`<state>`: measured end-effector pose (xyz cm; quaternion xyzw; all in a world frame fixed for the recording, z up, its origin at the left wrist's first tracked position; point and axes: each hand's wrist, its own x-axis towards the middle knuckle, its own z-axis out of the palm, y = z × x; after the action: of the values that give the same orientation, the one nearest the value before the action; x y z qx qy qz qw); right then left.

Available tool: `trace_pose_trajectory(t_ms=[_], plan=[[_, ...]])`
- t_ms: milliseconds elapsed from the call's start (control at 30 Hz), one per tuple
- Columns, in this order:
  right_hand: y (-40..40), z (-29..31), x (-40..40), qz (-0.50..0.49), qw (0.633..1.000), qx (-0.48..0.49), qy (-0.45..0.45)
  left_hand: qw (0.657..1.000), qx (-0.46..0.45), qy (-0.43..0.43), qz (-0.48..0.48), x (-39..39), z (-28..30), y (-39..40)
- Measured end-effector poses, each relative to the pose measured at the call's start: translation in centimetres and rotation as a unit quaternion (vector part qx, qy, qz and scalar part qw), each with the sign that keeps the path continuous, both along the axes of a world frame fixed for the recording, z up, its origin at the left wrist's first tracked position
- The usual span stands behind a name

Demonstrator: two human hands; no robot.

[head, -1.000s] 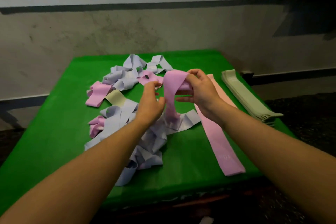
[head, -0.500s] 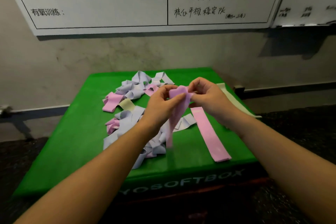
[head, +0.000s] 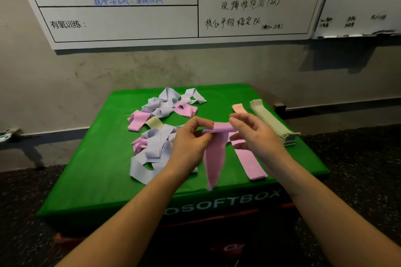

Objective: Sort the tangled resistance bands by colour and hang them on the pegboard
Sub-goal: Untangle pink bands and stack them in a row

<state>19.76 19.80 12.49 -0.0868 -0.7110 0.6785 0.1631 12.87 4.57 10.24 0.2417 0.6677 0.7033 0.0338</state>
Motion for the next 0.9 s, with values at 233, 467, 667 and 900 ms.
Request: trace_pose_trajectory(t_ms=[233, 467, 667, 900], plan=[[-1.4, -1.4, 1.8, -0.041, 0.997, 0.070, 0.014, 0.998, -0.011, 0.057, -0.016, 2.0, -1.3, -0.9], [-1.8, -1.4, 3.2, -0.079, 0.995, 0.015, 0.060, 0.997, -0.027, 0.033, -0.057, 4.0, -2.0, -1.7], [-1.9, -1.7, 3.9, -0.078, 0.994, -0.007, 0.081, 0.996, -0.033, 0.022, -0.076, 4.7, -2.3, -1.9], [-2.1, -1.3, 4.7, -0.037, 0.988, 0.092, 0.118, 0.997, -0.004, -0.004, -0.074, 4.8, -1.6, -1.2]])
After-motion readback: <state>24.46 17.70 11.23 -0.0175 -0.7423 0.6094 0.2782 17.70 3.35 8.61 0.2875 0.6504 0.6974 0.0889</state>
